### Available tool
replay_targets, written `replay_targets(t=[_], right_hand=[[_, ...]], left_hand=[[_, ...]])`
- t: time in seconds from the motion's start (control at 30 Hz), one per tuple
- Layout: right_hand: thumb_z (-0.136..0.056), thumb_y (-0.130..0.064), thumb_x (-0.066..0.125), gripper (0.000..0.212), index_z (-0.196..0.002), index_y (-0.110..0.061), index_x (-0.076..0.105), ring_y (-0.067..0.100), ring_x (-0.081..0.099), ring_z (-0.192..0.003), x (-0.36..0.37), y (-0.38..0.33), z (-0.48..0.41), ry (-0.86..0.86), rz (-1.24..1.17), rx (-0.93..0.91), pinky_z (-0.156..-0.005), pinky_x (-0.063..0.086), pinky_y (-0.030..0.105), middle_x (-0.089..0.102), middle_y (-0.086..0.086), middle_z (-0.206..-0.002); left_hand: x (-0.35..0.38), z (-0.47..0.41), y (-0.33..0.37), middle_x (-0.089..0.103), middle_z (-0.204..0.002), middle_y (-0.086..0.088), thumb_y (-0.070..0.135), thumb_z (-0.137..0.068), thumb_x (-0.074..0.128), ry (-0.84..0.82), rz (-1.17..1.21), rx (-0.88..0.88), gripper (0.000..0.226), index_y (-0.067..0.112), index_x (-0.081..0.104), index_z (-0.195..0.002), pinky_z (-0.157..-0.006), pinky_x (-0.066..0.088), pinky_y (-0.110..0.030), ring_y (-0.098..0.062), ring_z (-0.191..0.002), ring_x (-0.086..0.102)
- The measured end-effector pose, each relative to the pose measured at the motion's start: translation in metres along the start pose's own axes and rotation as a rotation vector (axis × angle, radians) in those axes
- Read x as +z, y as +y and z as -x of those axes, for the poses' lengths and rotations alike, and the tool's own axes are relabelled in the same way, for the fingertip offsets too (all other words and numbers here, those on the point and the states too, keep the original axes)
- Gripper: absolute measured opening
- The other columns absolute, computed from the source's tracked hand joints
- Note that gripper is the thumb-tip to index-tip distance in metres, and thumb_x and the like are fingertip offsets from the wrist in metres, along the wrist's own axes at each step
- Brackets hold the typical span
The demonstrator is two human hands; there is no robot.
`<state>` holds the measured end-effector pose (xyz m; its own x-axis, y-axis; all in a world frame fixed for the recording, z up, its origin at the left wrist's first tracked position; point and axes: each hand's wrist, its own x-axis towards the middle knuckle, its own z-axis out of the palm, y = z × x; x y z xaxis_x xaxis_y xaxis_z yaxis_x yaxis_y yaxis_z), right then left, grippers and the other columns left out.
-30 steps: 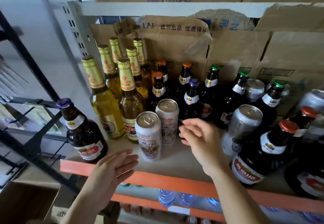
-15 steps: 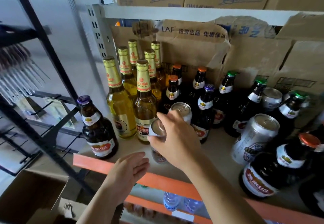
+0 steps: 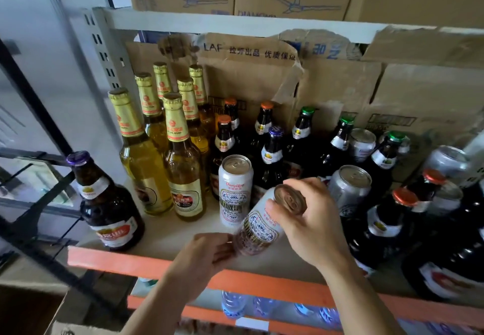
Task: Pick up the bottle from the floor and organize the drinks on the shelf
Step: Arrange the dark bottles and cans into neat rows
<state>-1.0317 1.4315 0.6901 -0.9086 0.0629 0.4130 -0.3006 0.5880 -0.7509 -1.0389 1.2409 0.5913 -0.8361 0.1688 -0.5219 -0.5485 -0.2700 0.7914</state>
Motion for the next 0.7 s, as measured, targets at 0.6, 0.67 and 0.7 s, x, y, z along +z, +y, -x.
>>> replay_targets(t=[0.6, 0.67, 0.7], right_hand=[[-0.083, -0.041, 0.062, 0.043, -0.118, -0.016, 0.06, 0.029, 0.064, -0.098, -0.032, 0.012, 0.013, 0.035, 0.495, 0.117, -0.078, 0.05, 0.037, 0.054, 0.001, -0.118], [-0.083, -0.042, 0.062, 0.041, -0.115, -0.016, 0.062, 0.03, 0.064, -0.095, -0.032, 0.01, 0.012, 0.035, 0.525, 0.108, -0.075, 0.051, 0.037, 0.055, 0.001, -0.115], [-0.083, -0.042, 0.063, 0.039, -0.112, -0.016, 0.062, 0.03, 0.065, -0.094, -0.032, 0.01, 0.012, 0.032, 0.539, 0.103, -0.073, 0.051, 0.037, 0.056, 0.001, -0.113]], left_hand=[[0.091, -0.006, -0.018, 0.064, -0.083, -0.017, -0.006, -0.085, 0.047, -0.012, -0.147, -0.055, 0.024, -0.008, 0.071, -0.087, -0.085, 0.054, -0.032, -0.021, -0.08, 0.058], [0.09, -0.005, -0.018, 0.065, -0.085, -0.016, -0.005, -0.087, 0.048, -0.025, -0.114, -0.07, 0.023, -0.003, 0.071, -0.087, -0.083, 0.054, -0.029, -0.02, -0.082, 0.058], [0.089, -0.005, -0.018, 0.066, -0.086, -0.016, -0.005, -0.088, 0.048, -0.029, -0.092, -0.085, 0.022, -0.002, 0.07, -0.089, -0.08, 0.055, -0.027, -0.021, -0.083, 0.058]])
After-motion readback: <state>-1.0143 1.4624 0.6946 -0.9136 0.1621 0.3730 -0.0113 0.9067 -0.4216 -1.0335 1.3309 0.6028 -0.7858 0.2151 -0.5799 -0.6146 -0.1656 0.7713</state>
